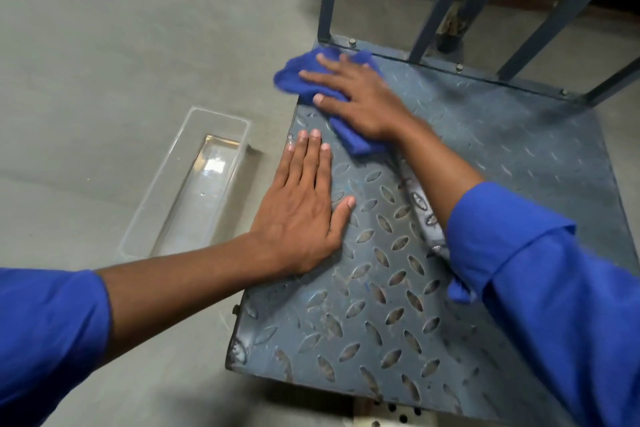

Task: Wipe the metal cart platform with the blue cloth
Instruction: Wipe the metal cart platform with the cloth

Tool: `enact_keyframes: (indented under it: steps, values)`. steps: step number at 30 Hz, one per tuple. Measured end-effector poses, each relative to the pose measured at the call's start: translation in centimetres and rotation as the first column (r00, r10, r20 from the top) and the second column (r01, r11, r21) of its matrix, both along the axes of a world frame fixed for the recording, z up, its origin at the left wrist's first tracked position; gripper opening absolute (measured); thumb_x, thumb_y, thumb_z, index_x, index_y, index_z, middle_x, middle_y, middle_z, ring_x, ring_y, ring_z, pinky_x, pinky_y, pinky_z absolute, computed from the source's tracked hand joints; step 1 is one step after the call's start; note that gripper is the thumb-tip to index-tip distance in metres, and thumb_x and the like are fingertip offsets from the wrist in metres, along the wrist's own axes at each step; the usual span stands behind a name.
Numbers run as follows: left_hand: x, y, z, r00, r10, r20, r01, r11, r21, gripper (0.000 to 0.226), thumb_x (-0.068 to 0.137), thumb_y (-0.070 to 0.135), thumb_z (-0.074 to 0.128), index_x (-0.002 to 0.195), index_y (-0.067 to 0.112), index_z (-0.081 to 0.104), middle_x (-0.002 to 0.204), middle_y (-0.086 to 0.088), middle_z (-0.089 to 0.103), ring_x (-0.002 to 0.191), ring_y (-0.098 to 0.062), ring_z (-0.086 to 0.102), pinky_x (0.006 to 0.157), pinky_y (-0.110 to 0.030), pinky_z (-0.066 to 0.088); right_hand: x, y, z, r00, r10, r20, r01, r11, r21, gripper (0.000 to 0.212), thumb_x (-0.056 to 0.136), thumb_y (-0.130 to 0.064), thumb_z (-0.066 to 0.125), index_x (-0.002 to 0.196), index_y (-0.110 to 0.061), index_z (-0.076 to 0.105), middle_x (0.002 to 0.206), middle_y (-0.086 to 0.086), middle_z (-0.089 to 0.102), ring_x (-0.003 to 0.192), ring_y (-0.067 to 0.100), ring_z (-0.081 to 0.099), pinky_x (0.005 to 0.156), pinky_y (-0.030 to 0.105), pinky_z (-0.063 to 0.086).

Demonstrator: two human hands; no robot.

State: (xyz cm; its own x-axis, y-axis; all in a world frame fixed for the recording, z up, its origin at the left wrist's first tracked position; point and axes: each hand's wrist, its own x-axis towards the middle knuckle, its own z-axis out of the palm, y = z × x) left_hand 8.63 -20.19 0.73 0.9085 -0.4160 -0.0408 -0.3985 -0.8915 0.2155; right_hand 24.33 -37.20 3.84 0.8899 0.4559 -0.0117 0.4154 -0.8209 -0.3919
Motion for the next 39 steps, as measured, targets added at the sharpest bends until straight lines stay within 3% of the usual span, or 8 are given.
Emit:
enact_keyframes:
  steps: [4, 9, 15, 21, 26, 30, 35, 39]
  values:
    - [-0.3, 0.2, 0.2, 1.000, -0.007, -0.023, 0.007, 1.000, -0.008, 0.090, 0.105, 0.062, 0.001, 0.169, 0.000, -0.010, 0.176, -0.024, -0.020, 0.165, -0.032, -0.024, 0.135, -0.047, -0.012, -1.3, -2.6, -0.1, 0.943, -0.332, 0.016, 0.332, 0.943, -0.021, 0.052, 0.109, -0.058, 0.042, 0.160, -0.053, 0.039, 0.179, -0.008, 0.020, 0.168, 0.026, 0.010, 0.135, 0.056, 0.007]
    - [-0.2, 0.3, 0.4, 1.000, -0.009, -0.009, 0.009, 1.000, -0.012, 0.091, 0.104, 0.061, 0.001, 0.169, -0.002, -0.007, 0.177, -0.025, -0.016, 0.166, -0.033, -0.019, 0.135, -0.047, -0.012, -11.9, -4.7, -1.0, 0.982, -0.182, 0.058, 0.182, 0.983, -0.010, 0.053, 0.108, -0.061, 0.039, 0.160, -0.054, 0.039, 0.178, -0.015, 0.021, 0.167, 0.020, 0.010, 0.133, 0.045, 0.005]
    - [0.0, -0.4, 0.4, 1.000, 0.014, -0.013, -0.013, 1.000, 0.010, 0.092, 0.103, 0.061, -0.001, 0.168, -0.002, -0.011, 0.176, -0.026, -0.019, 0.165, -0.035, -0.021, 0.135, -0.051, -0.010, -9.3, -11.9, 0.0, 0.766, -0.643, 0.014, 0.642, 0.763, -0.079, 0.050, 0.111, -0.058, 0.042, 0.161, -0.055, 0.036, 0.180, -0.008, 0.017, 0.168, 0.027, 0.008, 0.136, 0.053, 0.005]
    - [0.5, -1.9, 0.5, 0.998, 0.066, 0.000, -0.066, 0.998, -0.005, 0.096, 0.098, 0.060, 0.000, 0.168, -0.004, -0.002, 0.177, -0.028, -0.009, 0.167, -0.038, -0.012, 0.135, -0.051, -0.010, -7.7, -2.5, 0.2, 0.956, -0.295, -0.016, 0.293, 0.955, -0.051, 0.050, 0.110, -0.057, 0.044, 0.160, -0.055, 0.037, 0.179, -0.011, 0.017, 0.168, 0.022, 0.005, 0.135, 0.048, 0.002]
    - [0.4, -0.8, 0.4, 1.000, 0.015, -0.010, -0.015, 1.000, -0.009, 0.093, 0.103, 0.064, 0.002, 0.169, -0.001, -0.009, 0.177, -0.024, -0.017, 0.165, -0.033, -0.020, 0.134, -0.045, -0.016, -12.4, -9.8, -0.7, 0.858, -0.511, 0.040, 0.513, 0.857, -0.047, 0.051, 0.109, -0.063, 0.042, 0.159, -0.057, 0.037, 0.179, -0.011, 0.018, 0.168, 0.024, 0.009, 0.136, 0.052, 0.005]
    - [0.6, -1.1, 0.6, 1.000, -0.002, 0.004, 0.002, 1.000, 0.006, 0.092, 0.105, 0.061, 0.009, 0.169, -0.003, -0.007, 0.177, -0.025, -0.015, 0.166, -0.034, -0.017, 0.135, -0.050, -0.010, -7.5, -11.0, 0.1, 0.792, -0.609, 0.026, 0.608, 0.787, -0.104, 0.051, 0.108, -0.062, 0.041, 0.159, -0.058, 0.038, 0.180, -0.006, 0.019, 0.167, 0.030, 0.011, 0.135, 0.055, 0.007]
    - [0.6, -1.3, 0.5, 1.000, 0.015, 0.023, -0.016, 1.000, 0.020, 0.095, 0.103, 0.062, 0.012, 0.168, -0.006, -0.003, 0.176, -0.031, -0.010, 0.167, -0.039, -0.012, 0.136, -0.052, -0.007, -4.8, -0.4, 0.1, 0.976, -0.219, -0.015, 0.217, 0.971, -0.102, 0.048, 0.111, -0.056, 0.042, 0.159, -0.058, 0.036, 0.180, -0.009, 0.014, 0.168, 0.026, 0.004, 0.135, 0.051, 0.000]
    - [0.4, -1.4, 0.7, 0.997, 0.082, 0.006, -0.082, 0.996, 0.030, 0.099, 0.101, 0.066, 0.011, 0.169, -0.004, -0.004, 0.176, -0.031, -0.012, 0.166, -0.040, -0.014, 0.136, -0.050, -0.008, -0.7, 1.2, 1.1, 0.997, -0.007, -0.082, 0.005, 1.000, -0.030, 0.047, 0.111, -0.049, 0.050, 0.158, -0.050, 0.044, 0.179, -0.004, 0.022, 0.168, 0.030, 0.009, 0.136, 0.051, 0.006]
